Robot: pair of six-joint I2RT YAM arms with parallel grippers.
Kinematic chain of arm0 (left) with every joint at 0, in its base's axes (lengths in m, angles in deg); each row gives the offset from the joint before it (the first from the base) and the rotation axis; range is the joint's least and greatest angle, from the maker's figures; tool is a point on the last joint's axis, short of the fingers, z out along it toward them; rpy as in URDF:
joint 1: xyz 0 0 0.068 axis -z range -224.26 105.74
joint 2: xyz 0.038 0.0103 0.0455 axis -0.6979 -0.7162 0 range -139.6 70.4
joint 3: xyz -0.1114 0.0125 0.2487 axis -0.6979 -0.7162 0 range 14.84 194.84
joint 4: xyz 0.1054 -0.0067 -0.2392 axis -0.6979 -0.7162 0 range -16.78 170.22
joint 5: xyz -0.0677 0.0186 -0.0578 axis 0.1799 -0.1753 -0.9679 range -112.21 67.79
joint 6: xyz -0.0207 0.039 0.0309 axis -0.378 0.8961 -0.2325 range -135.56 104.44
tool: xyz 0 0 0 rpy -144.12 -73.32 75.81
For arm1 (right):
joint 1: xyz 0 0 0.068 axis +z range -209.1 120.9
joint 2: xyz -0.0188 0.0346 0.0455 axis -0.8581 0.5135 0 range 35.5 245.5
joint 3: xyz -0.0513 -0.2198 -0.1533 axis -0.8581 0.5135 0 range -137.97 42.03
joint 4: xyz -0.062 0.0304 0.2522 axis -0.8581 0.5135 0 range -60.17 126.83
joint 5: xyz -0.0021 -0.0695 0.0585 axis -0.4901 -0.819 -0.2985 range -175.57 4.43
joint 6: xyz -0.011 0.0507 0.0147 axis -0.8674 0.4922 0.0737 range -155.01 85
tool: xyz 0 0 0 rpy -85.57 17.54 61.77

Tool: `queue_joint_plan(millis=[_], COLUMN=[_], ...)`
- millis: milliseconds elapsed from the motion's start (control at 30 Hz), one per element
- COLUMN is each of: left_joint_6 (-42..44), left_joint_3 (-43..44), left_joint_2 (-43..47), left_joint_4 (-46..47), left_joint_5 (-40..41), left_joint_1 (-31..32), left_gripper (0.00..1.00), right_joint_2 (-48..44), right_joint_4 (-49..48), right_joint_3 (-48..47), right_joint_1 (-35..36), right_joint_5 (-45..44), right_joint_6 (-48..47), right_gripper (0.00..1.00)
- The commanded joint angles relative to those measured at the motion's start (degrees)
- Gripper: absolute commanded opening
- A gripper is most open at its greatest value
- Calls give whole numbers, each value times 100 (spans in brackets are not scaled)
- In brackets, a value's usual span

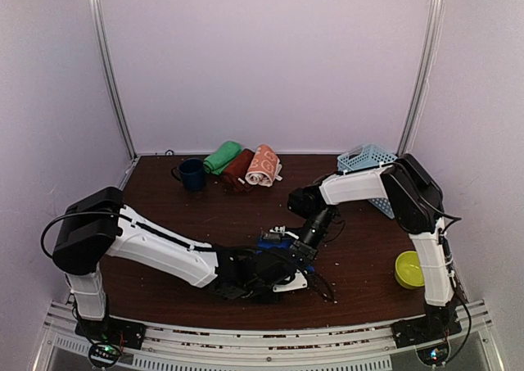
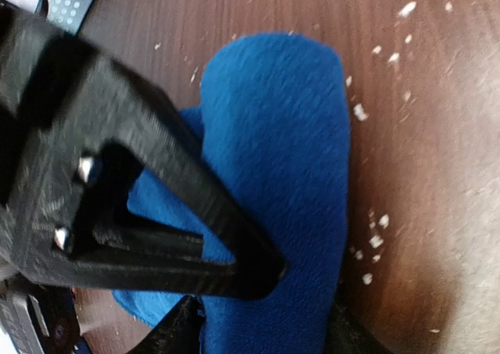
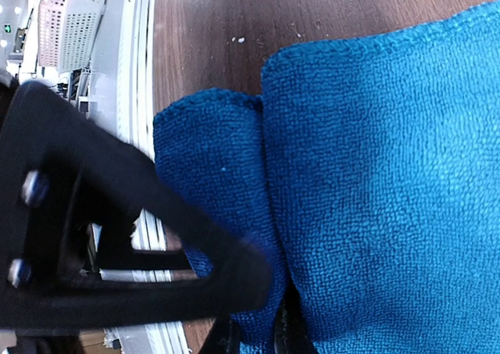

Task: Roll the towels
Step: Roll the towel at the center of the board.

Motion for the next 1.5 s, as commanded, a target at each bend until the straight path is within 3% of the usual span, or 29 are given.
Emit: queue_joint_plan(millis=[0,333,500,733,900,1167,1300,1367,1467], left_joint_6=[-171,-150,-162,-389,-793,-1417,-1847,-1975,-2141], left_joint_3=[-340,-187,-15,-120,-219,116,114,230,558], left_joint_2=[348,95,23,109,221,-104,-251,-414,-747], left_joint_4=[400,411,394,245,32,-689,-631,-704,-978], left_joint_5=[321,-32,-233,-649,-1171,-2772,-3878,-4509,-5409], left_joint_1=[-75,-75,-75,-75,-82,-334,-694,-952,-1275], left_gripper=[56,53,45,22,17,17,17,18,18], right_joint_2=[144,234,160,-303,-779,-2073,-2979,-3529,-4539], right_joint_4=[-61,-65,-4,398,911,495,1074,765,-33], right_joint_3=[198,147,-54,-292,-526,-214,-1594,-1949,-1208], right_joint_1=[45,44,45,-72,-545,-1417,-2194,-2506,-2405], right_joint_5=[-1020,-875,-885,-769,-624,-806,-55,218,504], right_joint_6=[-42,-34,31,-222,-465,77,271,558,691], right_gripper=[10,11,11,28,38,39,41,44,48])
